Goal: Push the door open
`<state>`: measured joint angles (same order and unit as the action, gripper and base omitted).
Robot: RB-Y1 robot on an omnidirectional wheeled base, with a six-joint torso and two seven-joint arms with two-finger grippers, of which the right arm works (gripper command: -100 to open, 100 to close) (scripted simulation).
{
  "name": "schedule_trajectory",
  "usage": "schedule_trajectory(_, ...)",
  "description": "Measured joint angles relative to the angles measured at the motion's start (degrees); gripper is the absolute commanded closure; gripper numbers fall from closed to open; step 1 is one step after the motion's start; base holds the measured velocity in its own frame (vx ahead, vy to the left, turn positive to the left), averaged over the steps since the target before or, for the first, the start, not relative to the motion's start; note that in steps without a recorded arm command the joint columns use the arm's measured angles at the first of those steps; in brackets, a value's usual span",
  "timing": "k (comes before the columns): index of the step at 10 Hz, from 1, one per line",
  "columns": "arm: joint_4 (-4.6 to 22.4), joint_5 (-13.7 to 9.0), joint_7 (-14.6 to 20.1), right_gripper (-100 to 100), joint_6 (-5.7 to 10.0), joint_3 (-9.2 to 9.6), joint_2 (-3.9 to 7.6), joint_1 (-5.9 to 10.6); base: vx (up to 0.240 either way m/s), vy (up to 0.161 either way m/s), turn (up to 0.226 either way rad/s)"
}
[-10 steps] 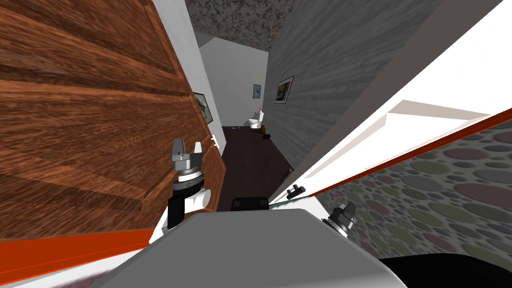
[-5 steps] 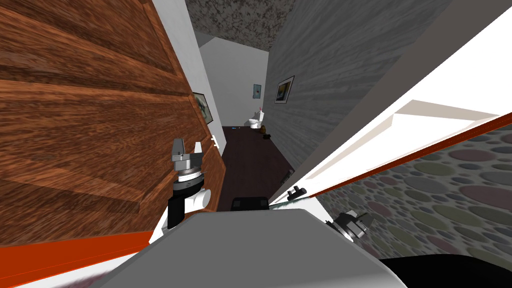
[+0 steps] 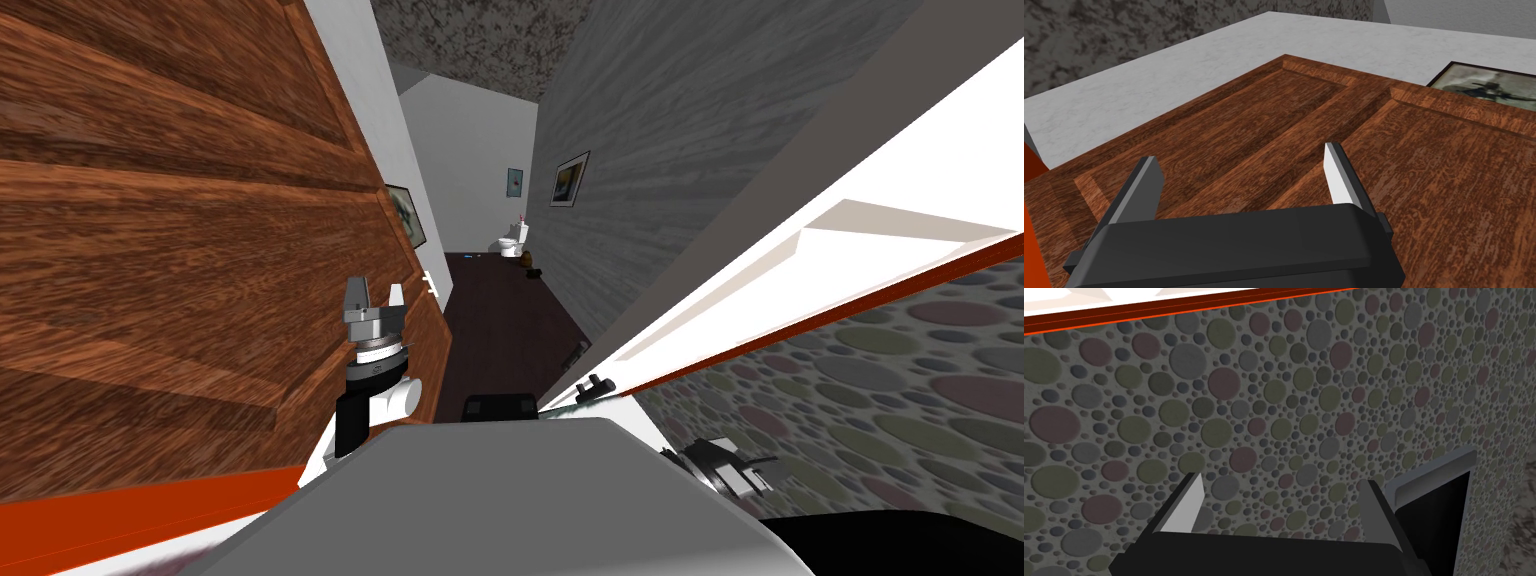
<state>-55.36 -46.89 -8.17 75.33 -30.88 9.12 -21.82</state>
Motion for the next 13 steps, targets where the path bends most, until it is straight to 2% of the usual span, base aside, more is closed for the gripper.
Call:
schedule_trajectory(1, -0.2, -1.7, 1.2, -100, 0.03, -0.67, -0.14, 0.31, 0.017, 0.001, 0.005)
schedule_trajectory(3, 1.1, -4.8, 3.8, -100, 0.65, -1.53, 0.17, 0.79, 0.012, 0.001, 0.004)
schedule_trajectory(6, -0.1, -9.5, 6.5, -100, 0.42, -3.00, -0.24, 0.77, 0.018, 0.003, 0.005)
schedule_trajectory(10, 0.4, -15.3, 10.0, -100, 0.94, -4.56, -0.37, 1.57, 0.016, 0.002, 0.006)
schedule_trajectory(11, 2.2, -17.1, 12.0, -100, 1.53, -5.24, 0.13, 2.61, 0.012, 0.001, 0.007)
schedule_trajectory(13, 1.4, -20.2, 14.1, -100, 1.63, -6.13, -0.25, 2.25, 0.011, 0.001, 0.003)
